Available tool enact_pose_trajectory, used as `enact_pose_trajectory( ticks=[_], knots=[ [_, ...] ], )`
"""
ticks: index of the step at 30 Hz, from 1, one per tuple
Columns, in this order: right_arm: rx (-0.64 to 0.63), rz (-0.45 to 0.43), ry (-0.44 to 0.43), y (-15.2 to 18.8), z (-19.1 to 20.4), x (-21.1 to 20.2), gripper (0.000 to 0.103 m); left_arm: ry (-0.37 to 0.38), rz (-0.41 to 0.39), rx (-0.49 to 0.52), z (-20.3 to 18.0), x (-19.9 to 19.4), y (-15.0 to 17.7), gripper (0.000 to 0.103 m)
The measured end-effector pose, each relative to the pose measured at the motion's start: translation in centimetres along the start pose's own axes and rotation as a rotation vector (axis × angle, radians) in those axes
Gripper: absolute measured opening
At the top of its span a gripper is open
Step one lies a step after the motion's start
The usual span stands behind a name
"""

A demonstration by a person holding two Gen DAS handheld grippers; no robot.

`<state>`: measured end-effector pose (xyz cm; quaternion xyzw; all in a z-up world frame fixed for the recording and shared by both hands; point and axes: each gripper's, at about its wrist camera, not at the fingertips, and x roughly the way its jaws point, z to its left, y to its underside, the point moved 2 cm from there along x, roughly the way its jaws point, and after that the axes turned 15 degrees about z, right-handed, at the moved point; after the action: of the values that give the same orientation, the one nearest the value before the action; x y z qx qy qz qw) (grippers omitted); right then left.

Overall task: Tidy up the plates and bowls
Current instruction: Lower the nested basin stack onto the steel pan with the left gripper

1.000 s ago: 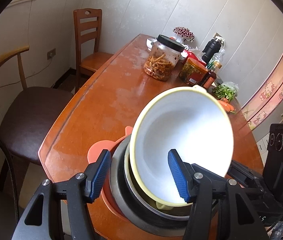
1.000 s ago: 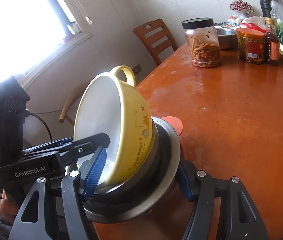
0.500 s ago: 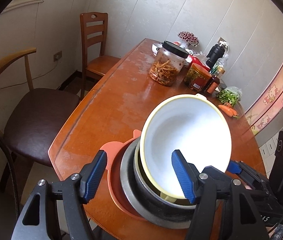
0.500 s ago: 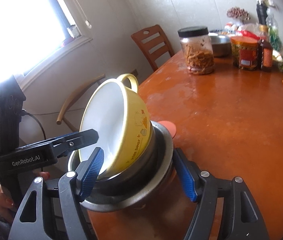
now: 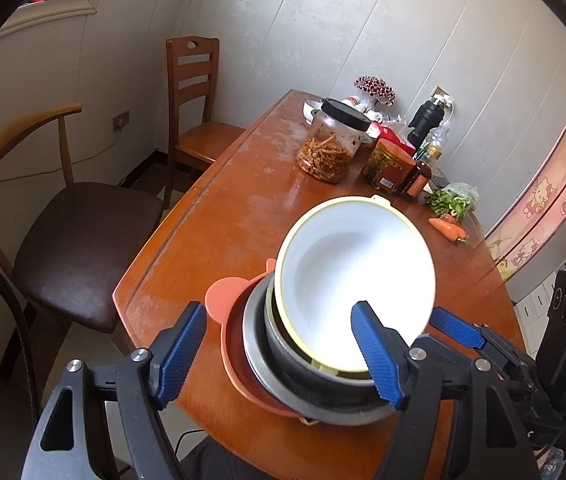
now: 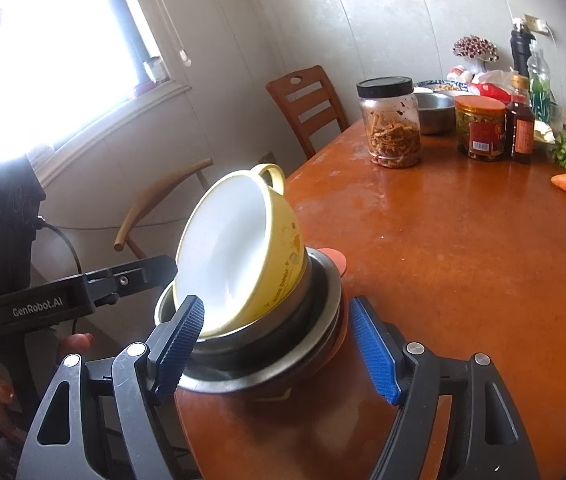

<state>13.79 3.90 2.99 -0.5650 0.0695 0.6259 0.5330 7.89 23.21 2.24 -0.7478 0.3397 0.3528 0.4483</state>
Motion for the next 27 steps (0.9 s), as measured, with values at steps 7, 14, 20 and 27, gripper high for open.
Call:
enact_pose_trajectory(
  ticks=[7, 14, 20, 27],
  knots=[
    [-0.049, -0.004, 0.026, 1.1, 1.0, -0.6, 0.077, 0.043, -0.002, -0.059, 1.7, -1.1, 1.8, 0.076],
    [-0.073, 0.008, 0.037, 2.4, 1.2, -0.7, 0.077, 0.106, 0.014, -0.205, 6.7, -0.6, 3.4, 0.076],
    [-0.085, 0.02, 0.052, 2.9, 1.3, -0.6, 0.078, 0.246, 0.088, -0.295, 9.6, 2.1, 3.1, 0.076],
    [-0.056, 0.015, 0.035, 2.9, 0.6, -0.8, 0.077, 0.374, 0.153, -0.333, 10.4, 4.5, 2.3, 0.062]
  ],
)
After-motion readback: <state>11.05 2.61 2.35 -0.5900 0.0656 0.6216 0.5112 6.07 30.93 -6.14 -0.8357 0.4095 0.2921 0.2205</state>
